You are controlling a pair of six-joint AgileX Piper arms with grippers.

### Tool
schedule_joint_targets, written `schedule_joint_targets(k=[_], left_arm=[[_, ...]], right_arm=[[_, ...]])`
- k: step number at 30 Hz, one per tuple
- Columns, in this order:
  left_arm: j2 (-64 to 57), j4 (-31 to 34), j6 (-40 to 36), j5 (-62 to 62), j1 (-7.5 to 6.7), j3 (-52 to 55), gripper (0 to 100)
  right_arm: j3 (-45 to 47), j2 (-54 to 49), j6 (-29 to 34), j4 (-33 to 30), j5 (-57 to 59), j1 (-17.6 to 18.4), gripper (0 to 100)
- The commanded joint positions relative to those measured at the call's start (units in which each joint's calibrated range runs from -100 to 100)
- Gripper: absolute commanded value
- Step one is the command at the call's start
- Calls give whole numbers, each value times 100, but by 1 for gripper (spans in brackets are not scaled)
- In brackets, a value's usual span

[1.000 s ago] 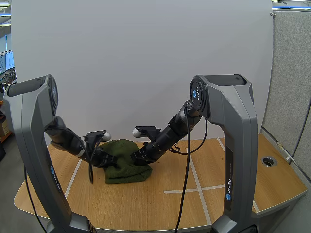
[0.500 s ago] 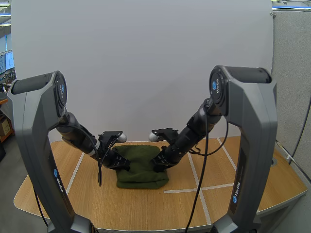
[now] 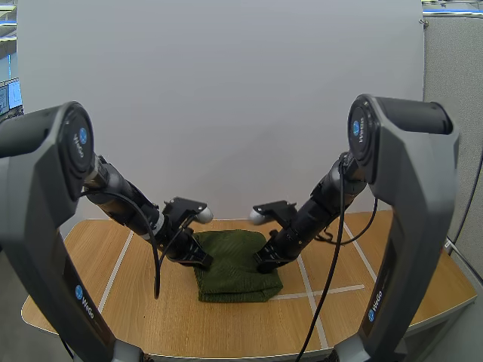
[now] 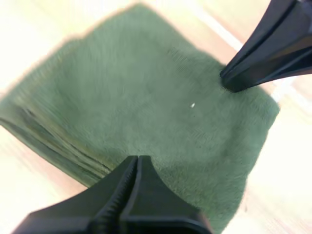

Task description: Fold the towel

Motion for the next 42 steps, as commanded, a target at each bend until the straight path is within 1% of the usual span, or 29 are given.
schedule_joint_targets(k=[1, 3, 5, 11, 13, 14, 15, 17, 22, 24, 29, 31, 35, 38, 42], left_arm=[[-1236, 176, -284, 724, -19, 28, 0], [-1506, 176, -296, 1127, -19, 28, 0], [-1720, 176, -296, 1416, -19, 28, 0], [-1767, 188, -307, 1846, -19, 127, 0], [-1767, 261, -187, 1675, -19, 431, 0], [-1767, 270, -141, 1445, -19, 532, 0], [-1767, 270, 12, 914, -19, 809, 0], [-1757, 275, 104, 680, -19, 972, 0], [-1438, 274, 183, 720, -19, 1071, 0], [-1435, 274, 183, 780, -19, 1071, 0], [-1825, 447, 14, 902, -19, 1071, 0], [-2005, 484, -71, 666, -19, 1071, 0], [-2078, 435, -71, 607, -19, 1071, 0], [-2078, 400, -71, 478, -19, 1071, 0], [-1990, 97, 194, 228, -19, 1071, 0]], right_arm=[[70, -1412, 150, -314, 932, -33, 0], [114, -1705, 330, -474, 1179, -33, 0], [229, -1950, 341, -538, 1261, -33, 0], [624, -2198, 341, -692, 1261, -33, 0], [870, -2210, 318, -744, 1143, -33, 0], [961, -2210, 318, -760, 933, -33, 0], [1092, -2210, 318, -784, 469, -33, 0], [1150, -2198, 318, -872, 328, -33, 0], [1150, -2198, 318, -908, 272, -33, 0], [1150, -2212, 351, -910, 413, -47, 0], [1150, -2460, 361, -910, 591, -200, 0], [1150, -2591, 351, -883, 457, -267, 0], [1150, -2686, 319, -762, 397, -288, 0], [1150, -2615, 182, -483, 397, -288, 0], [1150, -2503, -25, -146, 333, -288, 0]])
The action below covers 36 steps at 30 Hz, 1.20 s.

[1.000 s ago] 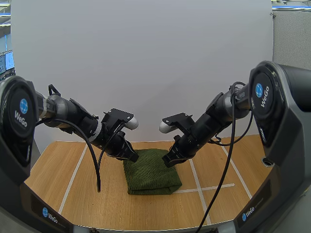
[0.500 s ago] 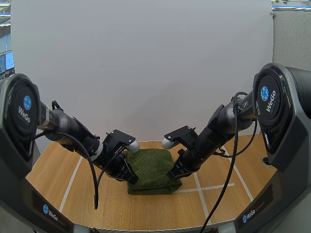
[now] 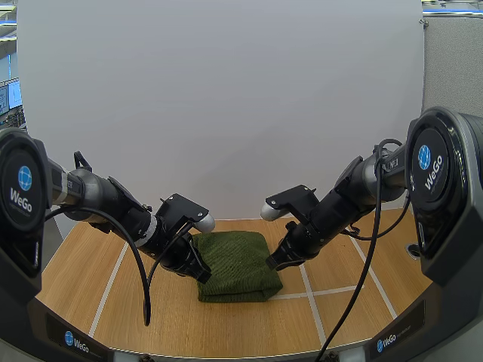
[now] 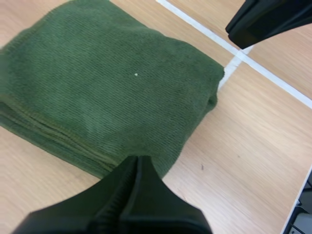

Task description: Fold the towel

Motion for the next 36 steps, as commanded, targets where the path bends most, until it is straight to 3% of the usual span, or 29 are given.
schedule_joint_targets(k=[1, 9, 22, 28, 36], left_arm=[[90, -447, 259, -322, -19, 13, 0], [1040, -809, 613, -485, -19, 13, 0], [2166, -729, 646, -987, -19, 13, 0], [2063, -729, 646, -959, -19, 13, 0], [693, -573, 334, -821, -11, -455, 0]], right_arm=[[23, 133, -385, 622, -50, -16, 0], [23, 872, -495, 651, -90, -8, 0], [23, 1950, -644, 650, -431, -8, 0], [23, 1846, -652, 666, -349, -8, 0], [-401, 544, -652, 848, -68, -8, 0]])
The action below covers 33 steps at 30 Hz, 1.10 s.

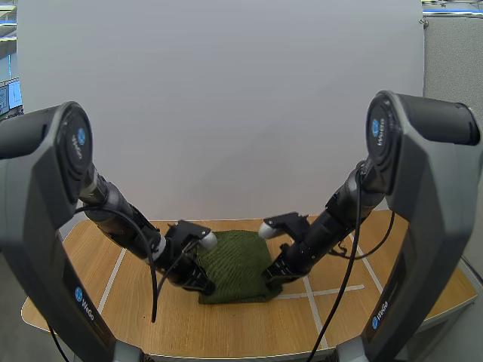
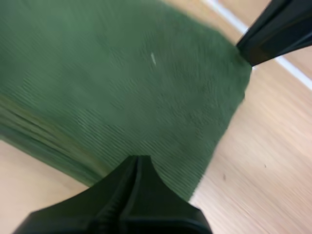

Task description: Fold the towel

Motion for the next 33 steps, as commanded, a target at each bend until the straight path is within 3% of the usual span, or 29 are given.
schedule_joint_targets(k=[1, 7, 14, 22, 33], left_arm=[[-1391, 331, -417, -67, -11, -665, 0], [-988, 473, -879, 156, -11, -1968, 0], [271, 433, -1323, 592, -11, -3177, 0], [1158, 486, -1332, 362, -19, -3320, 0], [1695, 452, -1255, -291, -19, -3320, 0]], right_arm=[[-527, -1302, -57, 154, 222, -8, 0], [-1559, -862, 30, 322, 222, -8, 0], [-2535, 322, 54, 557, 277, -1, 0], [-3281, 1324, 183, 544, 181, 292, 0], [-3486, 2199, 248, 423, -438, 333, 0]])
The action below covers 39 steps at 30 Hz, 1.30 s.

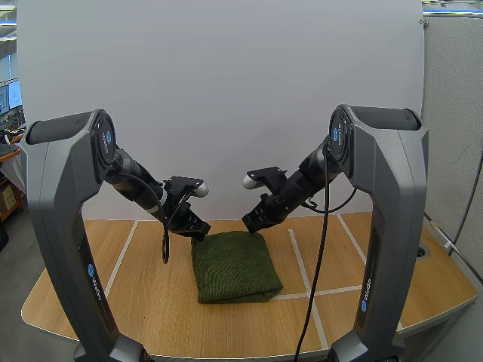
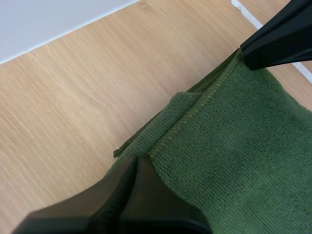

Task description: Fold the towel

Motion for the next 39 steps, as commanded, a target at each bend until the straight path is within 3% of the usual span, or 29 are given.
schedule_joint_targets(k=[1, 14, 20, 24, 28, 32, 35, 39], left_arm=[[304, -85, 17, -264, -19, -49, 0], [747, -199, 38, -280, -19, -49, 0], [140, -78, -53, -134, 29, -49, 0], [-481, 82, -245, 708, 204, -35, 0], [-840, 171, -383, 1853, 517, 55, 0], [-888, 334, -392, 2194, 772, 352, 0], [-877, 416, -287, 2133, 856, 755, 0], [-787, 375, -121, 2116, 839, 1182, 0]], right_arm=[[-48, 467, 13, -97, -263, -4, 0], [-48, 853, 94, -107, -236, -4, 0], [-48, 202, 357, -180, 259, -103, 0], [-48, -311, 635, -466, 932, -330, 0], [-48, -554, 689, -586, 2280, -652, 0], [155, -569, 689, -713, 2941, -888, 0], [560, -569, 570, -892, 2909, -934, 0], [1055, -569, 385, -866, 2546, -918, 0]])
